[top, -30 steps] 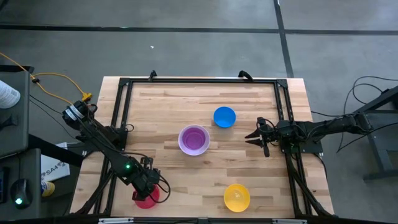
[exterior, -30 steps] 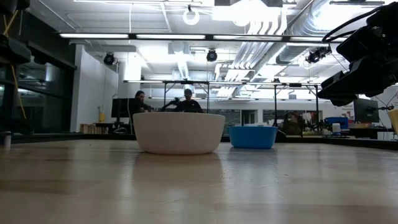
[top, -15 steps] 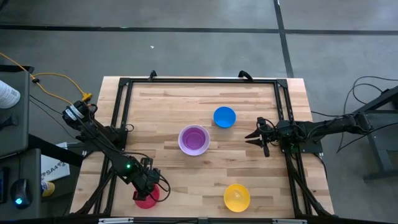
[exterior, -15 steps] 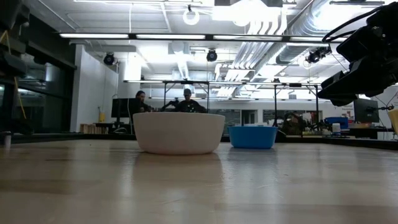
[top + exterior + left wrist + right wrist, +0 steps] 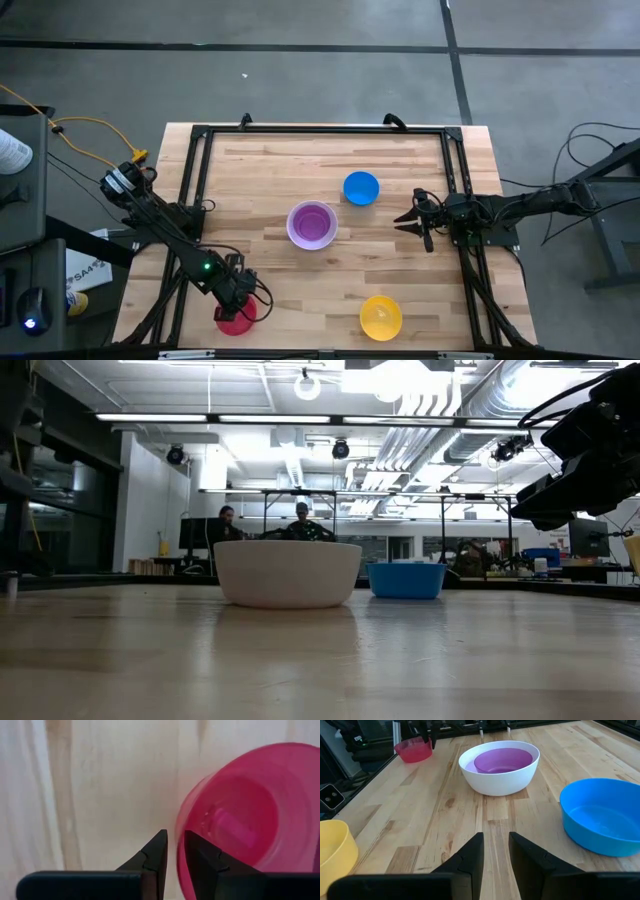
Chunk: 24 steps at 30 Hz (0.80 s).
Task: Nest bowls inside each other
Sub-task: Stack the pink bowl into the violet bowl
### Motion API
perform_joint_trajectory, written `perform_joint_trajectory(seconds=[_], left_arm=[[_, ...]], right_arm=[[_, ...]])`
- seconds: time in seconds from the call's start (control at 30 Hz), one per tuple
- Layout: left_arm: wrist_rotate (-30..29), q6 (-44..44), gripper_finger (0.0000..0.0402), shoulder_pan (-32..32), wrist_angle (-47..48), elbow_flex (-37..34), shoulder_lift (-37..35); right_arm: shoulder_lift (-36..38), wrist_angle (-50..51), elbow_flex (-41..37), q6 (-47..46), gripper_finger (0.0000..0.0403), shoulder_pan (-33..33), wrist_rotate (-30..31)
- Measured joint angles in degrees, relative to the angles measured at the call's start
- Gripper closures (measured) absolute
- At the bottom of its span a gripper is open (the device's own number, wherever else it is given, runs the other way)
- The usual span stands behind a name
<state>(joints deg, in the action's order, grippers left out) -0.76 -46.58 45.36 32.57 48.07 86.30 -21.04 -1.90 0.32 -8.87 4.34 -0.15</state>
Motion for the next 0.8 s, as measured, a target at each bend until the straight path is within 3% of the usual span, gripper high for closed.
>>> perform_joint_trajectory(seconds=[0.6,0.8], left_arm=[[3.2,-1.7,0.0338,0.0,2.0,-0.1,0.0],[3.3,-1.7,0.0380,0.0,2.2,-0.1,0.0]], right_arm=[[0.0,0.0,0.0,0.0,0.0319,0.0,0.0],[0.0,0.0,0.0,0.0,0.0319,0.0,0.0]])
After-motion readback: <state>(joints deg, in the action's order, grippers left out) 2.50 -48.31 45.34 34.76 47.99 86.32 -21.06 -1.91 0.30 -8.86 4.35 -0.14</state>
